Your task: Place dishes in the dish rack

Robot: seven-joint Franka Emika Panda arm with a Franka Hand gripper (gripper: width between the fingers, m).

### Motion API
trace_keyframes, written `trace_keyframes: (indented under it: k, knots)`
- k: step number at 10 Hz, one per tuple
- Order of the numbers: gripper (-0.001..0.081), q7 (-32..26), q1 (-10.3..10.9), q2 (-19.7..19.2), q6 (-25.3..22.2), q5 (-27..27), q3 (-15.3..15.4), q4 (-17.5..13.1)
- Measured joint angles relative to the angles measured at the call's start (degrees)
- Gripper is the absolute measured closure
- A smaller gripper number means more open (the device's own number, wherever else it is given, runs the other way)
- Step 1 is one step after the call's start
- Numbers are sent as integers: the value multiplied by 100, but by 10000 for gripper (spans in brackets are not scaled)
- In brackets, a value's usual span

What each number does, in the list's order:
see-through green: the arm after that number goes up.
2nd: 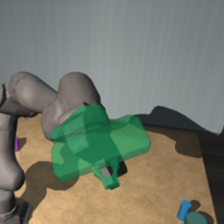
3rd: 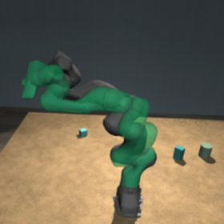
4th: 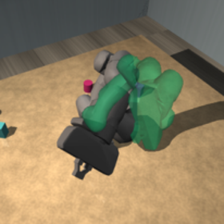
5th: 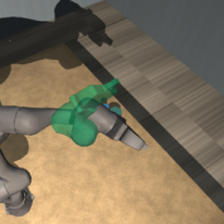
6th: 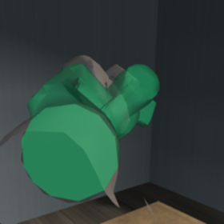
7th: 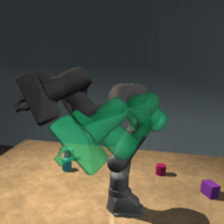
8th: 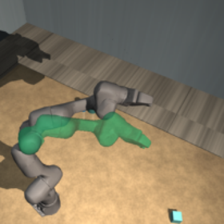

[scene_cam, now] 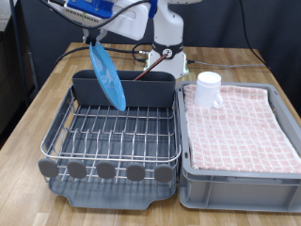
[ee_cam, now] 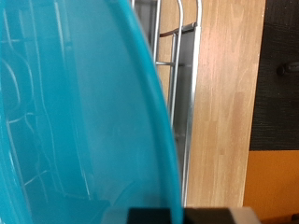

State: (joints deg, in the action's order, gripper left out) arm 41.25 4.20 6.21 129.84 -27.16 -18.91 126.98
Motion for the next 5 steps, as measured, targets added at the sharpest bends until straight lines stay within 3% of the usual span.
trace_keyframes:
  k: [5]
  knots:
    - [788, 40, -11, -309, -46, -210, -11, -191]
